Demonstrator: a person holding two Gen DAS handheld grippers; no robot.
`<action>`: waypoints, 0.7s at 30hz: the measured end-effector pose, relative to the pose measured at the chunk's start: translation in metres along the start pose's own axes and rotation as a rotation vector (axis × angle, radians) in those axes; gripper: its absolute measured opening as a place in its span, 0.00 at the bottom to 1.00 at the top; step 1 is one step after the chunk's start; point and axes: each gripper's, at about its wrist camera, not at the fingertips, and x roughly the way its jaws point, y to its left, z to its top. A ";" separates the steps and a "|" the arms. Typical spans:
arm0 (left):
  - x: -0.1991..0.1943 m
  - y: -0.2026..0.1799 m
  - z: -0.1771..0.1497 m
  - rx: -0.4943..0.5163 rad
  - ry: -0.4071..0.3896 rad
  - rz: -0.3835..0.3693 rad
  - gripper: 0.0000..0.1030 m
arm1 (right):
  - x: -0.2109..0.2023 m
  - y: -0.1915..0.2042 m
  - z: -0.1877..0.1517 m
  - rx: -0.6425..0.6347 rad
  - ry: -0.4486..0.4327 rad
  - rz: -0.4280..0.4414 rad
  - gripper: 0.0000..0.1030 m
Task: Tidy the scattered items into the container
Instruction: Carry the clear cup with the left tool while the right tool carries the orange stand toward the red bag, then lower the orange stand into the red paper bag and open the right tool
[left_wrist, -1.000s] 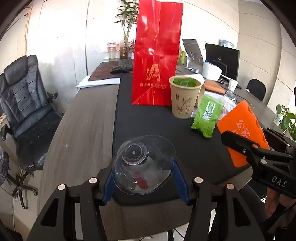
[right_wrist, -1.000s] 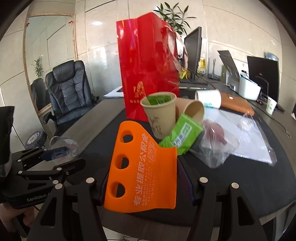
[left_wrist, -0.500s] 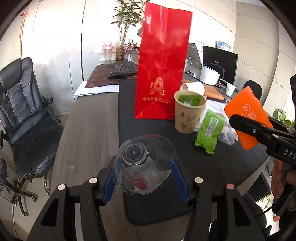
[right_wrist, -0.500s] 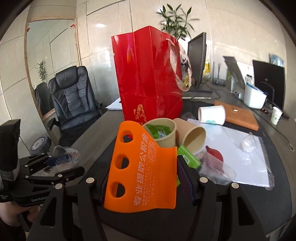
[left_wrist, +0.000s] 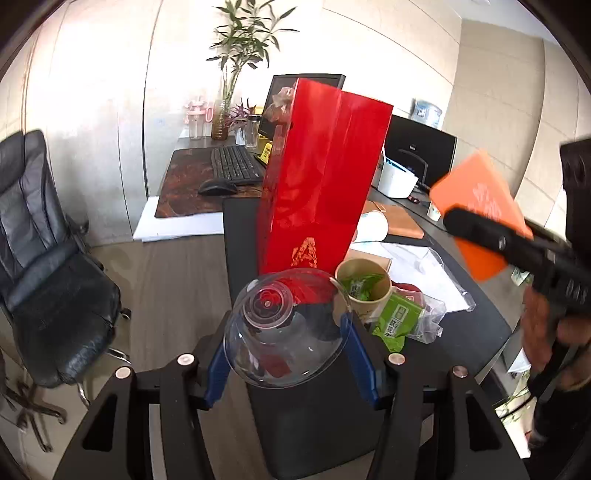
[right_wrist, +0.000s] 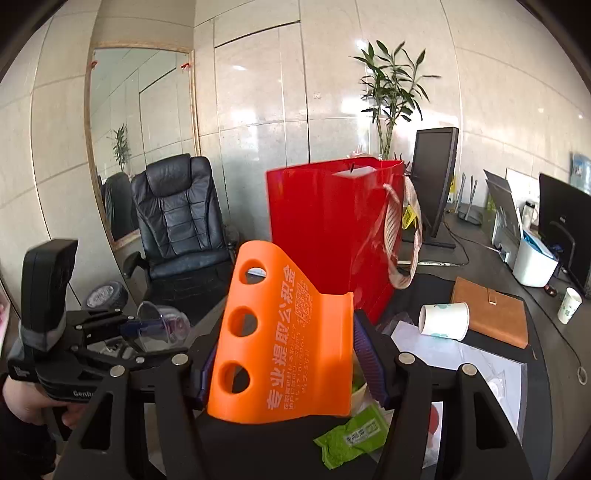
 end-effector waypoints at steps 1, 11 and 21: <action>-0.003 0.000 0.005 0.000 -0.004 -0.018 0.59 | -0.003 -0.004 0.005 0.005 -0.010 0.009 0.65; -0.036 0.001 0.086 0.063 -0.055 -0.155 0.59 | -0.003 -0.027 0.063 -0.007 -0.005 0.079 0.65; -0.036 -0.001 0.151 0.134 -0.072 -0.135 0.59 | 0.007 -0.043 0.116 -0.032 -0.039 0.093 0.65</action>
